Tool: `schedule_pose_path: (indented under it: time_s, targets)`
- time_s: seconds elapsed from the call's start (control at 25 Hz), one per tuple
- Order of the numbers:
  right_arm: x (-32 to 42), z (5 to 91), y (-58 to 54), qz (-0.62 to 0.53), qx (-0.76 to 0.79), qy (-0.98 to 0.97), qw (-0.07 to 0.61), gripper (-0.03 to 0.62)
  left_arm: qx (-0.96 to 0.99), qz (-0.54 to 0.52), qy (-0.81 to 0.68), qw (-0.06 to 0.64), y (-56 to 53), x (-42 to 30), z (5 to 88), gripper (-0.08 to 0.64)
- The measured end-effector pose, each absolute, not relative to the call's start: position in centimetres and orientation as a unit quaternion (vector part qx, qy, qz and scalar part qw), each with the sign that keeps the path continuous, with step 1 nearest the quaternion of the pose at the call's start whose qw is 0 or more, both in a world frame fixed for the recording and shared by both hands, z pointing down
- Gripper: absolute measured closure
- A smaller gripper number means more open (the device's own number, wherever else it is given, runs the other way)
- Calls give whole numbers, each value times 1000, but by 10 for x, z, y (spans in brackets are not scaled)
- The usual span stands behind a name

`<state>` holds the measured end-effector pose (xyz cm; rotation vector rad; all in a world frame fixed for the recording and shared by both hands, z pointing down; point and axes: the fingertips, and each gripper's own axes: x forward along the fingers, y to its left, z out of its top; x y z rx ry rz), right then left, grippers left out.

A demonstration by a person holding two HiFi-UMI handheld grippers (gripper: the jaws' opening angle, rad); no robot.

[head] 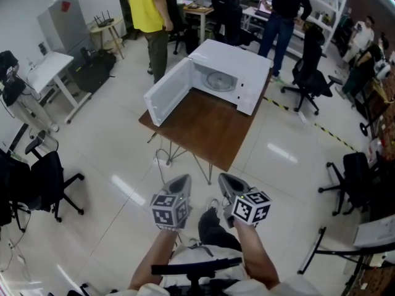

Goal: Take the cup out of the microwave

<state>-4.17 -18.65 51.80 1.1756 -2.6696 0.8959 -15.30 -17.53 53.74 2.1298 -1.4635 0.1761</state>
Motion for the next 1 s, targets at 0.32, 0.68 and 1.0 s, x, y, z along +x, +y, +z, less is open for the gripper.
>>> schedule_pose_path:
  time_s: [0.32, 0.68, 1.0]
  targets:
    - [-40, 511, -263, 288, 372, -881, 57, 580, 779, 57, -560, 276, -246, -154, 533, 558]
    - [-18, 510, -355, 293, 365, -882, 44, 580, 779, 66, -567, 261, -341, -134, 527, 558]
    - [15, 513, -417, 299, 369, -879, 32, 580, 779, 60, -573, 247, -404, -108, 521, 558]
